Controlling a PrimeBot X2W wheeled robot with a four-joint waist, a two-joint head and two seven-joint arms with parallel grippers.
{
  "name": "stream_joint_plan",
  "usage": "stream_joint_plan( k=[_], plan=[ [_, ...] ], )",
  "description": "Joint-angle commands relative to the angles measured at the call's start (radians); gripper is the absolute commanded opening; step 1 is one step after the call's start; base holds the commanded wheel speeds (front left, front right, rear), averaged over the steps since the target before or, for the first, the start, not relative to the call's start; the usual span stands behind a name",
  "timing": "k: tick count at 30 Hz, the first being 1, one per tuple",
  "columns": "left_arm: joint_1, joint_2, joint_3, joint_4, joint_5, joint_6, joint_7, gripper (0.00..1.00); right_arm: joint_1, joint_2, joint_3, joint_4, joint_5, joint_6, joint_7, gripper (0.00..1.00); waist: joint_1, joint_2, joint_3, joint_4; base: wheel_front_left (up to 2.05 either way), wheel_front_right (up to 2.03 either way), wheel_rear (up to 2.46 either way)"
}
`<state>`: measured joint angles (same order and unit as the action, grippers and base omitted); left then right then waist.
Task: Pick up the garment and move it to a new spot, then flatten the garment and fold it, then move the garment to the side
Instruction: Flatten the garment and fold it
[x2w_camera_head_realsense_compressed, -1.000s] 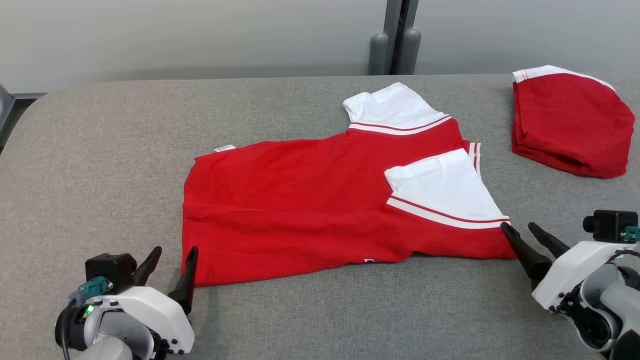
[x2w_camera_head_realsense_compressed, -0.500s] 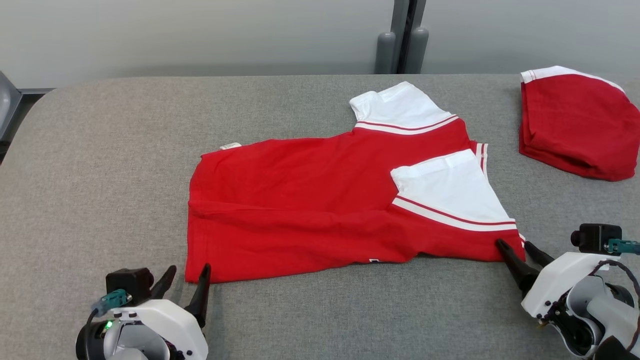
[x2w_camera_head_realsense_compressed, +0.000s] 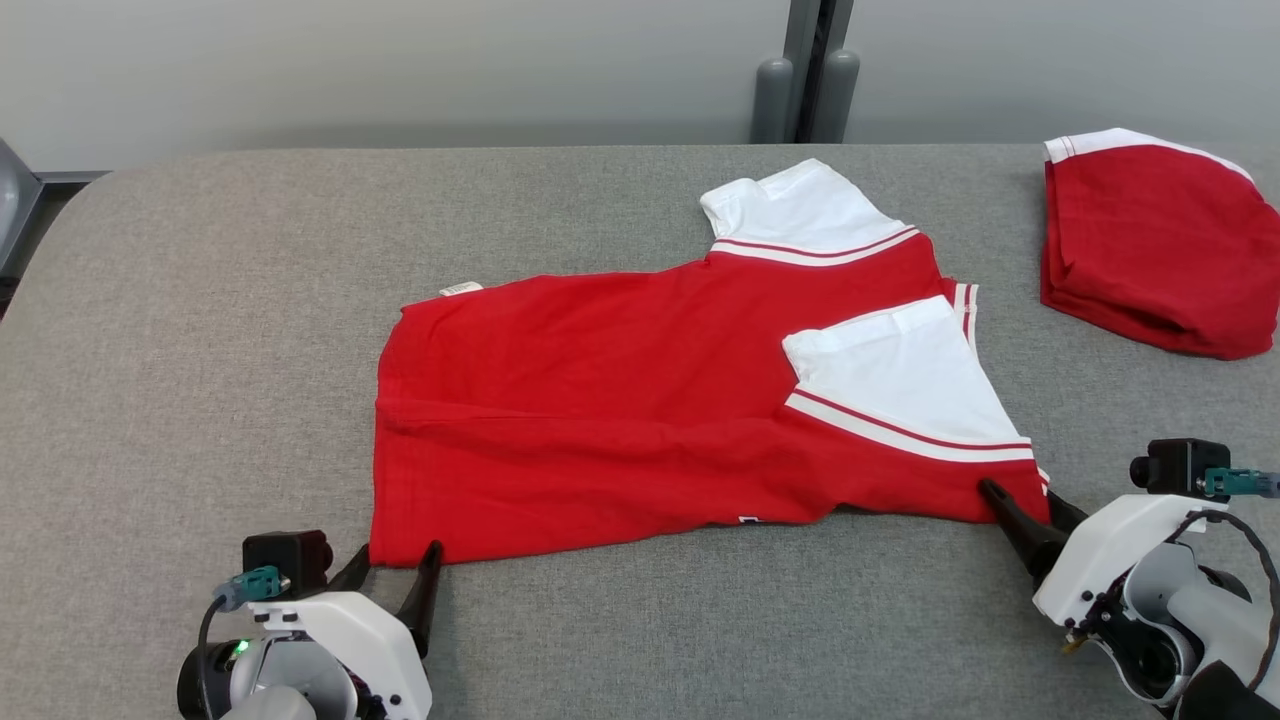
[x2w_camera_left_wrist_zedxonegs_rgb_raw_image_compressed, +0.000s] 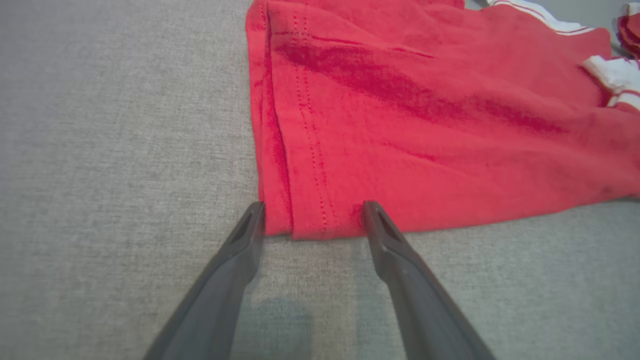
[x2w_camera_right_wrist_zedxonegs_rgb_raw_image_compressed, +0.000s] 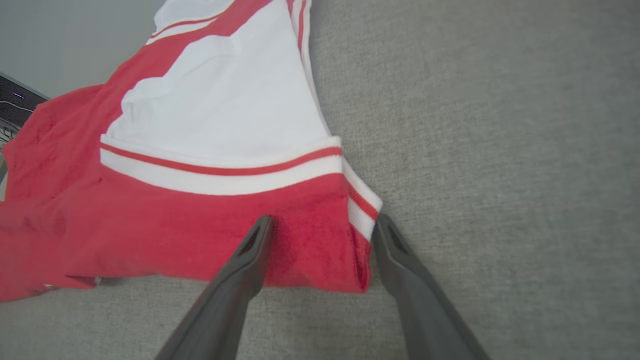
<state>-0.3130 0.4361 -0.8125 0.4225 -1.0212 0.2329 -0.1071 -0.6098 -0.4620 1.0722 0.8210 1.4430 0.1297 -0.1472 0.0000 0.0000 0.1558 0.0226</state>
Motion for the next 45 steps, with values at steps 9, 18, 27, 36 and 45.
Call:
stream_joint_plan(
  k=[9,18,27,36,45],
  plan=[
    [-0.043,-0.027,-0.012,0.064,-0.008,-0.04,0.002,0.4,0.019,0.02,0.016,-0.019,0.007,0.002,0.037,0.03,0.0,0.0,0.005,-0.001,0.0,0.0,0.0],
    [-0.038,-0.022,-0.019,0.084,-0.005,-0.059,-0.01,0.0,0.037,0.007,0.015,-0.034,0.015,0.002,0.045,0.0,0.0,0.0,-0.017,0.008,0.0,0.0,0.0],
    [0.009,0.02,-0.024,0.044,-0.009,-0.058,-0.006,0.0,0.052,-0.046,0.01,-0.088,0.032,0.002,0.078,0.0,0.0,0.0,-0.042,0.004,0.0,0.0,0.0],
    [0.095,0.104,-0.04,-0.1,0.016,-0.017,-0.006,0.0,0.098,-0.124,0.004,-0.188,0.048,0.002,0.103,0.0,0.0,0.0,-0.071,-0.008,0.0,0.0,0.0],
    [0.188,0.205,-0.053,-0.317,-0.006,0.079,0.084,0.0,0.168,-0.2,-0.013,-0.288,0.061,0.002,0.101,0.0,0.0,0.0,-0.093,-0.012,0.0,0.0,0.0]
  ],
)
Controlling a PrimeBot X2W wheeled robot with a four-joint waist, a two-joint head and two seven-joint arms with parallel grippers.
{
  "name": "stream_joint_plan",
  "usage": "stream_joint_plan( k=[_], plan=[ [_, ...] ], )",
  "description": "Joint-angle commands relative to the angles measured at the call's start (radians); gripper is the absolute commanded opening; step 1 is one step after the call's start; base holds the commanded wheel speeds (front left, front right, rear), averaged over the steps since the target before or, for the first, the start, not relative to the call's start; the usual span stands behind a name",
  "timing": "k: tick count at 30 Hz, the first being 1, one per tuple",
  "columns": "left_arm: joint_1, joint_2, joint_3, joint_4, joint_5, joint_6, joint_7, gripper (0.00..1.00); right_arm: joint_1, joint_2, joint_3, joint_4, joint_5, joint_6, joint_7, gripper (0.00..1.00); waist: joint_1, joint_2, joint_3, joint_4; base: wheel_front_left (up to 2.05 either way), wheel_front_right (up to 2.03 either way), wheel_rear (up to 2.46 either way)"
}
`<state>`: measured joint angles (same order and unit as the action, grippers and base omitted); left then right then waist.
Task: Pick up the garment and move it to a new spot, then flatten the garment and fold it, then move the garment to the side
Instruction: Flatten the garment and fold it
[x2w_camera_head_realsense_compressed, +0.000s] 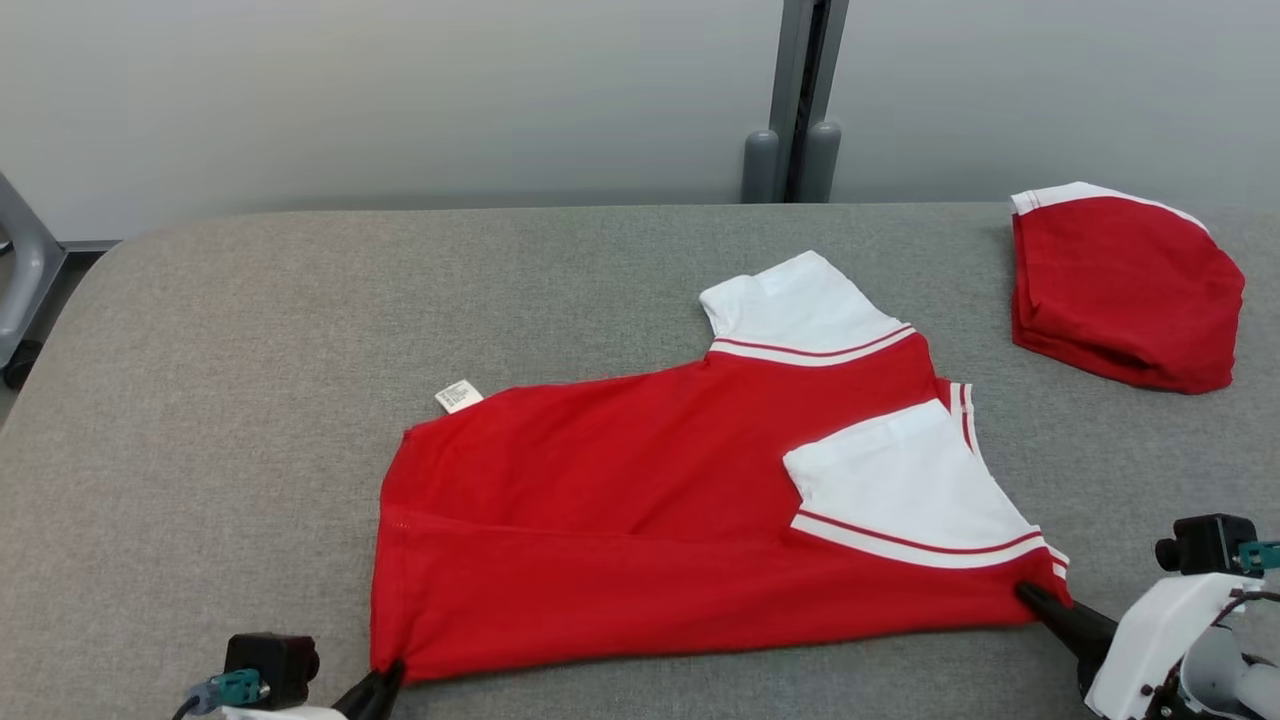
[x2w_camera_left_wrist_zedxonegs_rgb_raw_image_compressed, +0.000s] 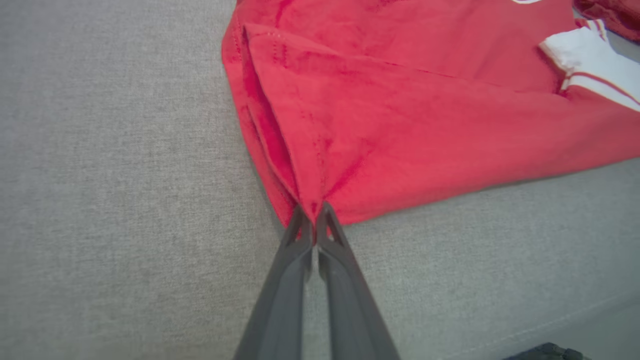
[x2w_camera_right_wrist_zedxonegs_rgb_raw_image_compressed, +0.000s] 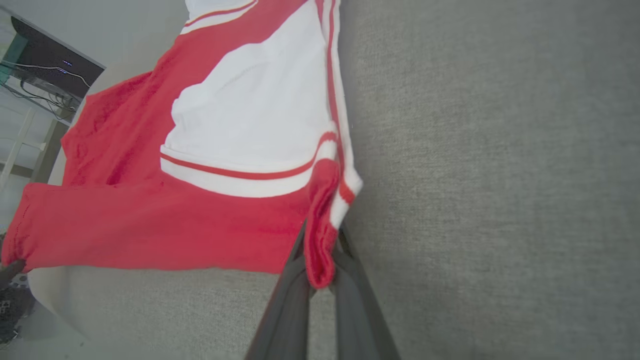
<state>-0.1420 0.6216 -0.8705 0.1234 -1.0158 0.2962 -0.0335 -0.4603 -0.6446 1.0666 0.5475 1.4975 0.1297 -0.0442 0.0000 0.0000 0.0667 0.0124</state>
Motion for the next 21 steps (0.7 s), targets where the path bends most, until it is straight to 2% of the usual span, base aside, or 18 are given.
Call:
stream_joint_plan(
  k=[1,6,12,21],
  plan=[
    [0.029,0.034,0.006,-0.039,-0.017,0.027,0.023,0.0,0.026,-0.029,-0.009,-0.028,0.005,0.002,-0.005,0.0,0.0,0.0,-0.005,-0.004,0.0,0.0,0.0],
    [0.075,0.099,0.015,-0.135,-0.036,0.077,0.061,0.0,0.078,-0.088,-0.029,-0.116,0.018,0.001,-0.012,0.0,0.0,0.0,-0.003,-0.01,0.0,0.0,0.0],
    [0.102,0.144,0.024,-0.194,-0.054,0.109,0.091,0.0,0.136,-0.164,-0.034,-0.211,0.036,0.001,0.018,0.0,0.0,0.0,0.002,-0.019,0.0,0.0,0.0],
    [0.131,0.181,0.017,-0.26,-0.094,0.14,0.162,0.0,0.19,-0.274,-0.032,-0.345,0.047,0.001,0.103,0.0,0.0,0.0,0.015,-0.033,0.0,0.0,0.0]
  ],
)
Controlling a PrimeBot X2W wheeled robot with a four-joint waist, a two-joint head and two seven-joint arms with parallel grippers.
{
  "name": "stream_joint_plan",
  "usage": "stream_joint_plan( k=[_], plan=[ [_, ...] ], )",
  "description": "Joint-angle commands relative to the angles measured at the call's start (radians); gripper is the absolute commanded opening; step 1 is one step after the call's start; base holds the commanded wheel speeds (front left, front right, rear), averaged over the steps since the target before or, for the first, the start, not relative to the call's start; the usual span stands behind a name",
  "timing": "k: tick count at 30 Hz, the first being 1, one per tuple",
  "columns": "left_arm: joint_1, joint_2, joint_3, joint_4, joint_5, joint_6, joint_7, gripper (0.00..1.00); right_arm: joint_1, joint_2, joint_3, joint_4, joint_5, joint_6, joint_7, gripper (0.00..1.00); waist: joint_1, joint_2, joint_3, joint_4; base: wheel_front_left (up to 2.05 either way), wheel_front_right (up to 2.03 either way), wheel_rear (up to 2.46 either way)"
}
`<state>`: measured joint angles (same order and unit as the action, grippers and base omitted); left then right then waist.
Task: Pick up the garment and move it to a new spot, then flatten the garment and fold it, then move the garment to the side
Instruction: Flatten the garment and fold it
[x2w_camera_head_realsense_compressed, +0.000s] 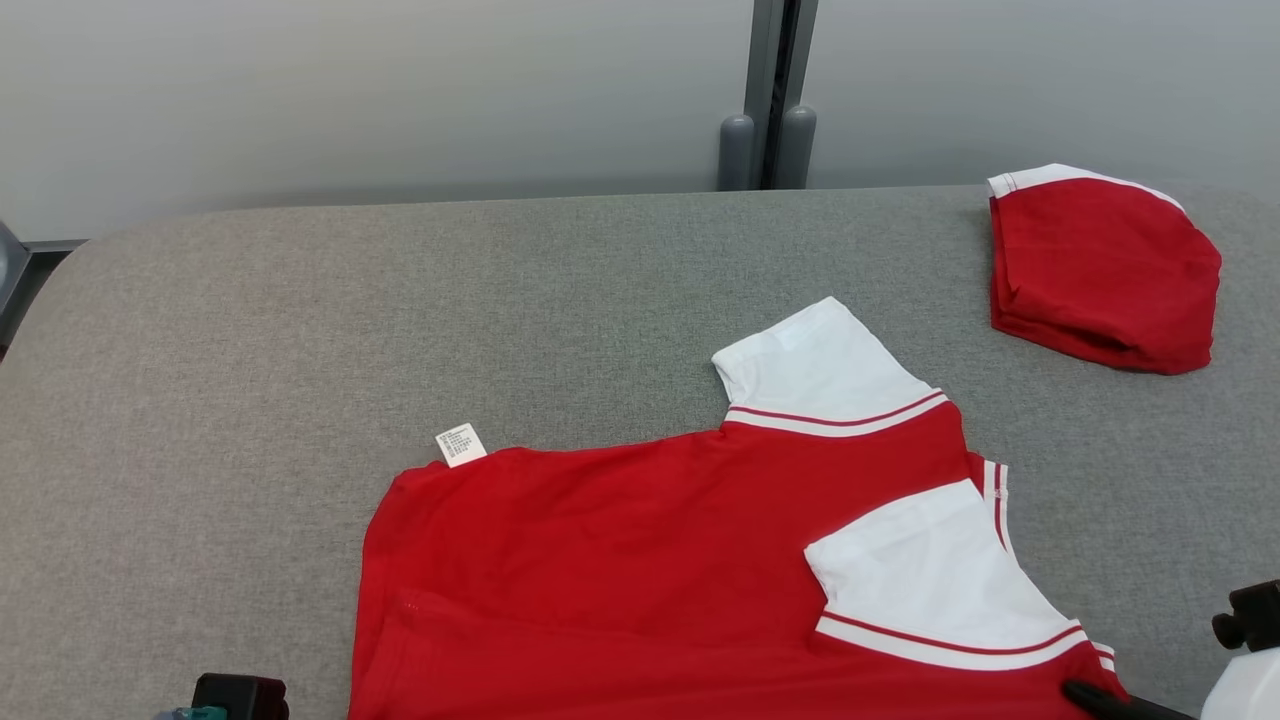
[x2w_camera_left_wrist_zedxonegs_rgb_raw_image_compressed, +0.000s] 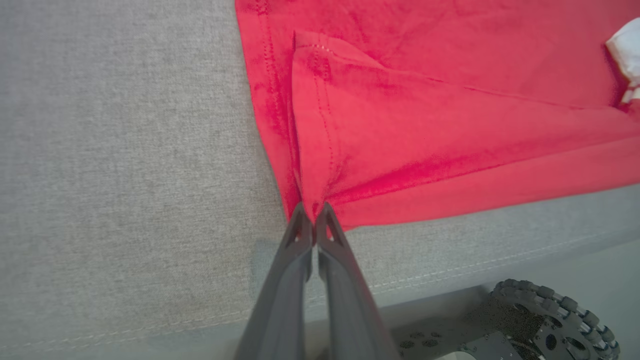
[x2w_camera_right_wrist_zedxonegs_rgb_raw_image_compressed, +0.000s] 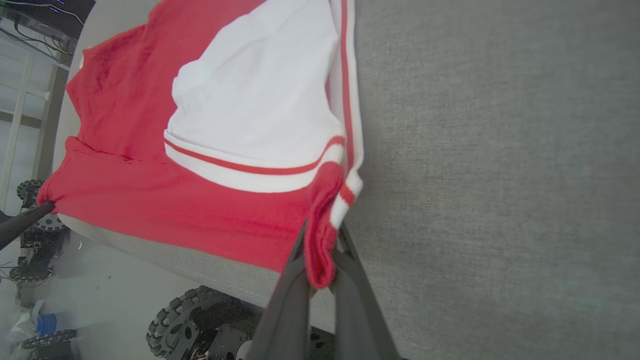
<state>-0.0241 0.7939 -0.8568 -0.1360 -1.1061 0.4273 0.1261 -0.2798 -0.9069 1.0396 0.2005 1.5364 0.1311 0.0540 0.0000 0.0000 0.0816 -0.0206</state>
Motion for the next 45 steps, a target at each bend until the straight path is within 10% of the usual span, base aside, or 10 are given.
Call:
stream_joint_plan(
  k=[1,7,8,9,10,30,45],
  plan=[
    [0.017,0.011,0.003,-0.006,-0.007,0.011,0.009,0.0,0.014,-0.02,-0.008,-0.007,0.008,0.0,0.006,0.0,0.0,0.0,0.001,0.0,0.0,0.0,0.0],
    [0.014,0.021,-0.003,-0.029,-0.017,0.023,0.035,0.0,0.035,-0.041,-0.016,-0.037,0.012,0.0,0.021,0.0,0.0,0.0,0.007,0.005,0.0,0.0,0.0],
    [0.014,0.017,-0.004,-0.03,-0.021,0.025,0.037,0.03,0.037,-0.041,-0.018,-0.038,0.012,0.0,0.021,0.4,0.0,0.0,0.008,0.006,0.0,0.0,0.0],
    [0.013,0.015,-0.005,-0.031,-0.02,0.024,0.039,0.37,0.039,-0.041,-0.02,-0.038,0.013,0.0,0.019,0.95,0.0,0.0,0.009,0.007,0.0,0.0,0.0],
    [0.01,0.013,-0.007,-0.031,-0.018,0.024,0.04,0.91,0.041,-0.04,-0.021,-0.04,0.013,0.0,0.02,1.0,0.0,0.0,0.01,0.008,0.0,0.0,0.0],
    [-0.044,0.035,0.057,-0.08,0.037,0.061,-0.039,1.0,-0.005,-0.137,-0.169,-0.055,-0.036,0.0,-0.059,1.0,0.0,0.0,0.014,0.014,0.0,0.0,0.0],
    [-0.334,-0.078,0.028,0.108,0.205,0.0,-0.06,1.0,-0.36,0.145,-0.323,0.071,-0.29,0.0,0.107,1.0,0.0,0.0,0.12,0.036,0.0,0.0,0.0]
  ],
)
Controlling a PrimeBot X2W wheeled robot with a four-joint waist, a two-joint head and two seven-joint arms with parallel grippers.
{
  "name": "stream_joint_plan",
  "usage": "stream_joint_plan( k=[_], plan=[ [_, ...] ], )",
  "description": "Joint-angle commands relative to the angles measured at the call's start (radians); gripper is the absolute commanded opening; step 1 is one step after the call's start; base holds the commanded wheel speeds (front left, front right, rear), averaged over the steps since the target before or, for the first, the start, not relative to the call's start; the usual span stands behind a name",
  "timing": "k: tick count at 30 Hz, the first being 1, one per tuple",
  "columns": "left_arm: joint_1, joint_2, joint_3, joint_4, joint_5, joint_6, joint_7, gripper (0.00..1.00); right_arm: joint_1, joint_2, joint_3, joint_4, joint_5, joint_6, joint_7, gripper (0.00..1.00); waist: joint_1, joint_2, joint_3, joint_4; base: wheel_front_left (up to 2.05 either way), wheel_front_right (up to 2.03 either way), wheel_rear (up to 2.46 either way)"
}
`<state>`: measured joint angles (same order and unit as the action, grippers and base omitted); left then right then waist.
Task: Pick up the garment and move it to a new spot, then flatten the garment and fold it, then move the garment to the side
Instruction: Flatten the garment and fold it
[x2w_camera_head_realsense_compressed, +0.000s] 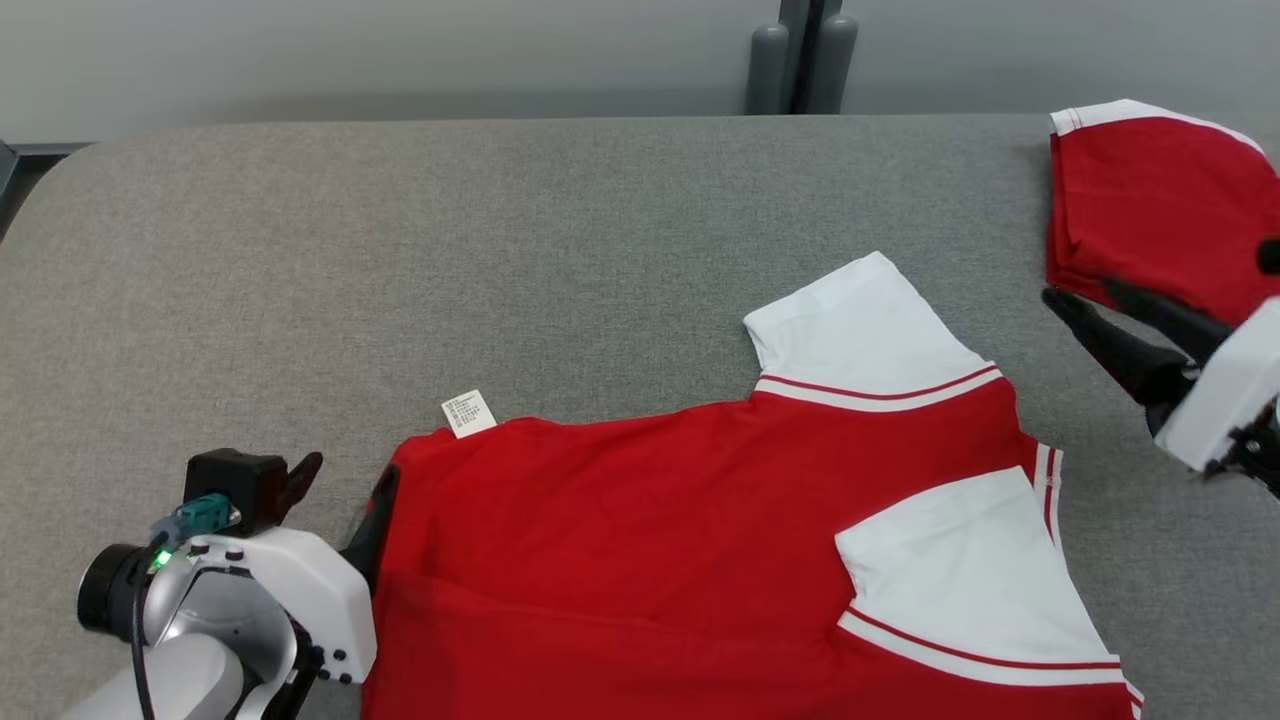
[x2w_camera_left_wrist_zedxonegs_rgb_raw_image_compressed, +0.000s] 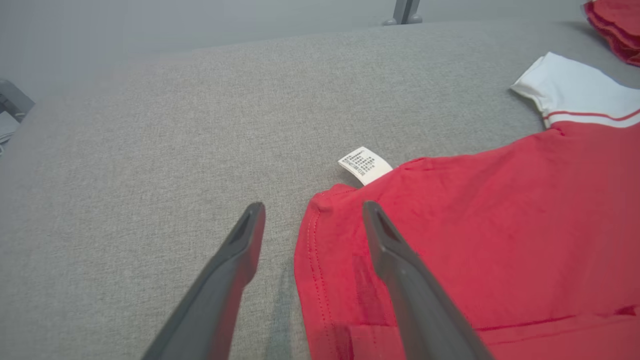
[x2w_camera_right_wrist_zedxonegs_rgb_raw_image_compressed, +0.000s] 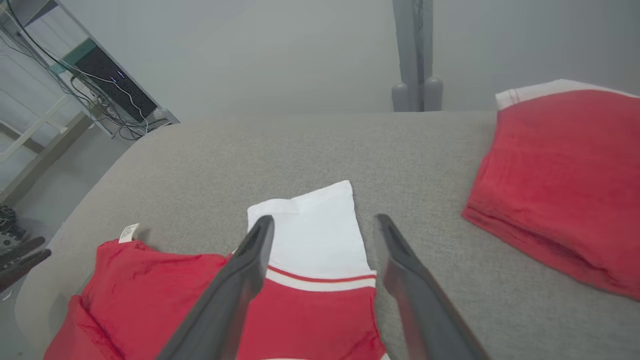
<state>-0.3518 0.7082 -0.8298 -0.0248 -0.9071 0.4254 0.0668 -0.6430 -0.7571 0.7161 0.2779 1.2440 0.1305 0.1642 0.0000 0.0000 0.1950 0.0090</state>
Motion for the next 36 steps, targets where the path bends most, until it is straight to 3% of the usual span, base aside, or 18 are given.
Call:
stream_joint_plan(
  k=[1,11,25,36],
  plan=[
    [-0.022,-0.005,-0.002,0.014,0.007,-0.009,0.0,1.0,-0.025,0.016,-0.008,0.012,-0.019,0.001,0.009,1.0,0.0,0.0,0.013,0.012,0.0,0.0,0.0],
    [-0.169,-0.126,-0.032,0.18,-0.001,-0.094,0.046,1.0,-0.217,0.173,0.01,0.213,-0.167,0.001,0.141,1.0,0.0,0.0,0.081,0.062,0.0,0.0,0.0],
    [-0.307,-0.259,-0.066,0.317,-0.017,-0.168,0.103,1.0,-0.351,0.241,0.057,0.447,-0.2,0.001,0.303,1.0,0.0,0.0,0.17,0.145,0.0,0.0,0.0],
    [-0.327,-0.297,-0.078,0.364,-0.024,-0.21,0.083,1.0,-0.323,0.282,0.095,0.543,-0.179,0.001,0.339,1.0,0.0,0.0,0.177,0.167,0.0,0.0,0.0]
  ],
)
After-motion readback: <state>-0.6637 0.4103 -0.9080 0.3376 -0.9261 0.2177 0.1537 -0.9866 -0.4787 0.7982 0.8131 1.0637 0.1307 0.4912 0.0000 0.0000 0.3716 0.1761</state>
